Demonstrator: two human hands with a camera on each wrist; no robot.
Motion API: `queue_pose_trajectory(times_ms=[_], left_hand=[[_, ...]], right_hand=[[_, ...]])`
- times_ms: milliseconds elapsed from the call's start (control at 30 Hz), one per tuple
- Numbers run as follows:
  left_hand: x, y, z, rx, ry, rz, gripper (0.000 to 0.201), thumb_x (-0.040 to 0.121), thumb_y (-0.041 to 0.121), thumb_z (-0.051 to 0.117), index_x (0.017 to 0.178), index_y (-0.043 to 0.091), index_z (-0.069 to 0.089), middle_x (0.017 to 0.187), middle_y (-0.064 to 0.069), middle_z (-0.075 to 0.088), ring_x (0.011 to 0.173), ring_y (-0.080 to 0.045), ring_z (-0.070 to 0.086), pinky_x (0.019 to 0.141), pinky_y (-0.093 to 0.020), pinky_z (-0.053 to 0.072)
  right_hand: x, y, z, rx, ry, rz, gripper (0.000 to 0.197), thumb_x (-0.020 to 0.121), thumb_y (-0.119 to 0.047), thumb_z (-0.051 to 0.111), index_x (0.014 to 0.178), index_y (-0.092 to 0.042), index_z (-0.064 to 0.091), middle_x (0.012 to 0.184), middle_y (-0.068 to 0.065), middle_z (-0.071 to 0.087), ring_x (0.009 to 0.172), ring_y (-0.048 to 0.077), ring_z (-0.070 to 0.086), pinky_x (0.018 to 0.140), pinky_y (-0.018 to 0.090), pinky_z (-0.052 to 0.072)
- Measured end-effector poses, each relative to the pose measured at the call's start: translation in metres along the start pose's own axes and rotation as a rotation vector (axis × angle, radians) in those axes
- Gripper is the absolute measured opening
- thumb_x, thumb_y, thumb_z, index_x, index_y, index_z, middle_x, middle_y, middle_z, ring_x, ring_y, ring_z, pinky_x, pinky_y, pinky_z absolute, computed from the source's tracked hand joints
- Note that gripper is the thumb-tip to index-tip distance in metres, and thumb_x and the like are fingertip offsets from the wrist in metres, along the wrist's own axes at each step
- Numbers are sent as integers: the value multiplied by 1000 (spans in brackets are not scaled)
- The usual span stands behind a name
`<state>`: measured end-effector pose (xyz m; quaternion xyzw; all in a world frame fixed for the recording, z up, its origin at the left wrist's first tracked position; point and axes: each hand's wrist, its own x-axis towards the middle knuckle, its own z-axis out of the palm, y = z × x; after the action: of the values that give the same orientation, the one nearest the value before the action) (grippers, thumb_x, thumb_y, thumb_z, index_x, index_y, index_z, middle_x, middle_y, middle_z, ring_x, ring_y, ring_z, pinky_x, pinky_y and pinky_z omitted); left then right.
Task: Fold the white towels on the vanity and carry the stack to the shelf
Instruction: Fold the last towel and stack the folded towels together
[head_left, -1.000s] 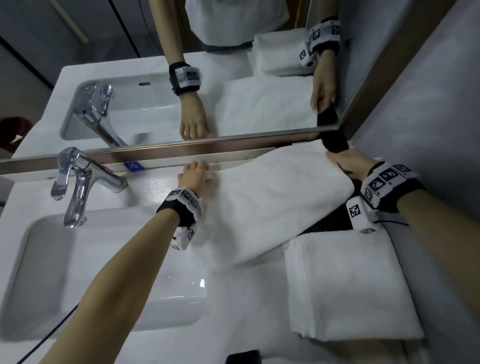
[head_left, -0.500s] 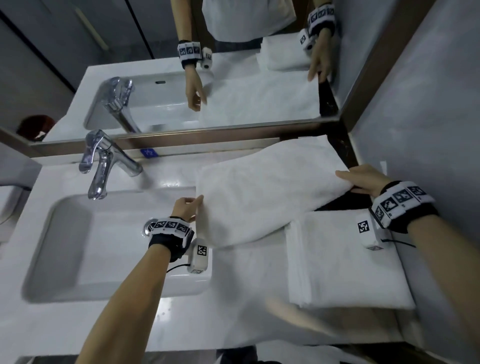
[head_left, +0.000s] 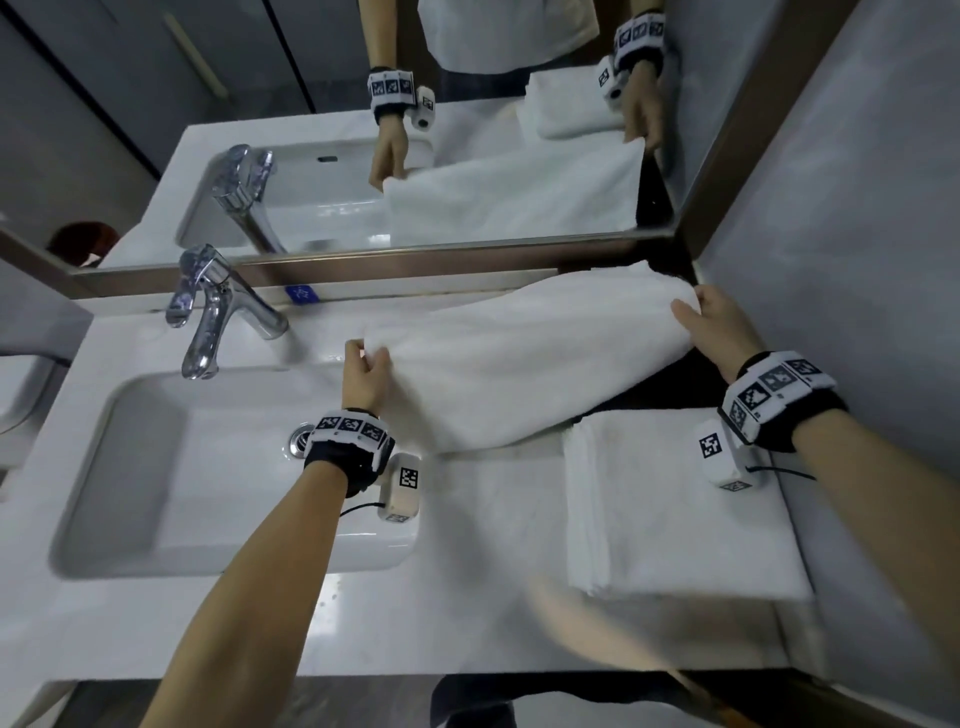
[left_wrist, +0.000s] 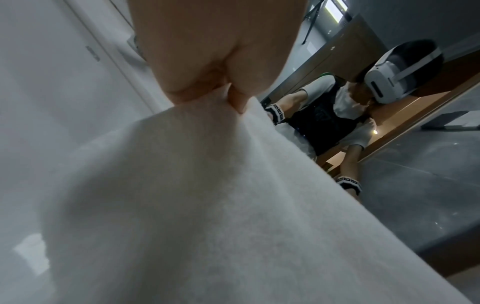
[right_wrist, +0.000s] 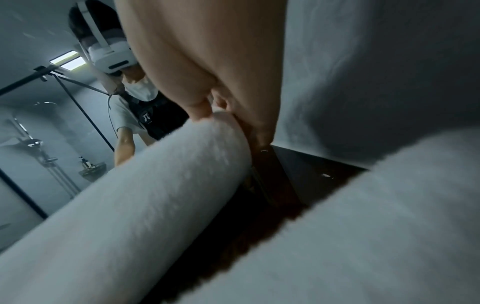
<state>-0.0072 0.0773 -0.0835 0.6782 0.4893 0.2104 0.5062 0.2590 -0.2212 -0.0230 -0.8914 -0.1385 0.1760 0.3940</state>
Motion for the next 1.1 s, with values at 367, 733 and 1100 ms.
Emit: queue_pose_trajectory(times_ms=[367, 733, 1100], left_hand=[[-34, -39, -9, 17, -352, -369, 35, 95, 29, 51, 104, -5, 58, 101, -16, 59, 95, -25, 55, 87, -37, 44], [-20, 23, -26, 185, -77, 126, 33, 98, 23, 43, 67, 24, 34, 66, 7, 36, 60, -6, 34, 59, -26, 27], [-24, 0, -12, 456, -294, -218, 24, 95, 22, 49, 102, 0, 55, 109, -23, 55, 102, -30, 54, 89, -35, 41]], right_hand=[[-3, 27, 2, 12, -171, 337, 53, 84, -46, 50, 121, -8, 58, 125, 19, 59, 114, 36, 56, 105, 49, 41], [-22, -32, -20, 155, 21, -99, 30, 93, -30, 53, 115, -12, 64, 116, 10, 65, 99, 20, 57, 74, 17, 37], [-23, -20, -11, -102, -101, 147, 39, 94, -32, 50, 97, 6, 61, 112, 30, 61, 103, 35, 57, 87, 34, 42]])
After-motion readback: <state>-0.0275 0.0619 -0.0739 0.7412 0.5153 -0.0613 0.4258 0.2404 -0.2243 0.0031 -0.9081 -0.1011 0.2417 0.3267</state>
